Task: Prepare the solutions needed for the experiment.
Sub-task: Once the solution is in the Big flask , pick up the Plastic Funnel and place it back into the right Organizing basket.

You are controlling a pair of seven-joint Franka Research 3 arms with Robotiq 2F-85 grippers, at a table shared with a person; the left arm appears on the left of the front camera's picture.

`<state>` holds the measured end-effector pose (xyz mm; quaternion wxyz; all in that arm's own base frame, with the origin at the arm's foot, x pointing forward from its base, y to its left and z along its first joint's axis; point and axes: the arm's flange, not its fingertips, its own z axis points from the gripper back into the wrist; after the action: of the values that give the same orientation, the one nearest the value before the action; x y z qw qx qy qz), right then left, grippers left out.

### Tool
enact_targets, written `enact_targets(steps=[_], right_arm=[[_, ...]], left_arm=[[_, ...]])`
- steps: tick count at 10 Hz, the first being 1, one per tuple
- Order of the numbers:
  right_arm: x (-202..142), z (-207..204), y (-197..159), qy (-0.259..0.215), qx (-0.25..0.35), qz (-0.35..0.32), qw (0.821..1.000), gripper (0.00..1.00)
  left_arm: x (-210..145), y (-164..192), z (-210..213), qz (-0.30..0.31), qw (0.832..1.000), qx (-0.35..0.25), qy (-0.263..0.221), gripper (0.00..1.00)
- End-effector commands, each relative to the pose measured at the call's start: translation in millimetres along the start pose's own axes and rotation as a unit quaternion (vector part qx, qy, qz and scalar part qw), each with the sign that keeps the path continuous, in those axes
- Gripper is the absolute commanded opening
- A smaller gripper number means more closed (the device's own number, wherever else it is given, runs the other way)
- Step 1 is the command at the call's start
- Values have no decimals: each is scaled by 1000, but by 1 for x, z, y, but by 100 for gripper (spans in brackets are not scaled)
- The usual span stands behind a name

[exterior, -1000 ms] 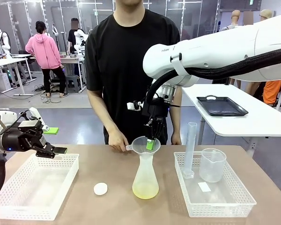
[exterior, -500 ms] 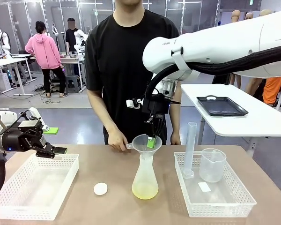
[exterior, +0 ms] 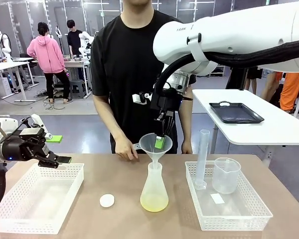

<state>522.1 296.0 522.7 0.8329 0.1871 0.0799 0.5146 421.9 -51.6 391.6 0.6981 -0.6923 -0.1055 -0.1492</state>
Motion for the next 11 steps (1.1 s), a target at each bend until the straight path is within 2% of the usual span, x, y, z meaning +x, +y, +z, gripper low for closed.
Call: enact_targets(steps=[1,8,11], right_arm=[[-10,7,8,-13,13,26,999,0],[-23,52,22,-47,-28,49,997,0],[-54,82,11,-91,-27,-3,995,0]], left_arm=[[0,-1,0,-1,1000,-2,0,100],[0,-1,0,-1,1000,-2,0,100],[0,-1,0,-1,1000,-2,0,100]])
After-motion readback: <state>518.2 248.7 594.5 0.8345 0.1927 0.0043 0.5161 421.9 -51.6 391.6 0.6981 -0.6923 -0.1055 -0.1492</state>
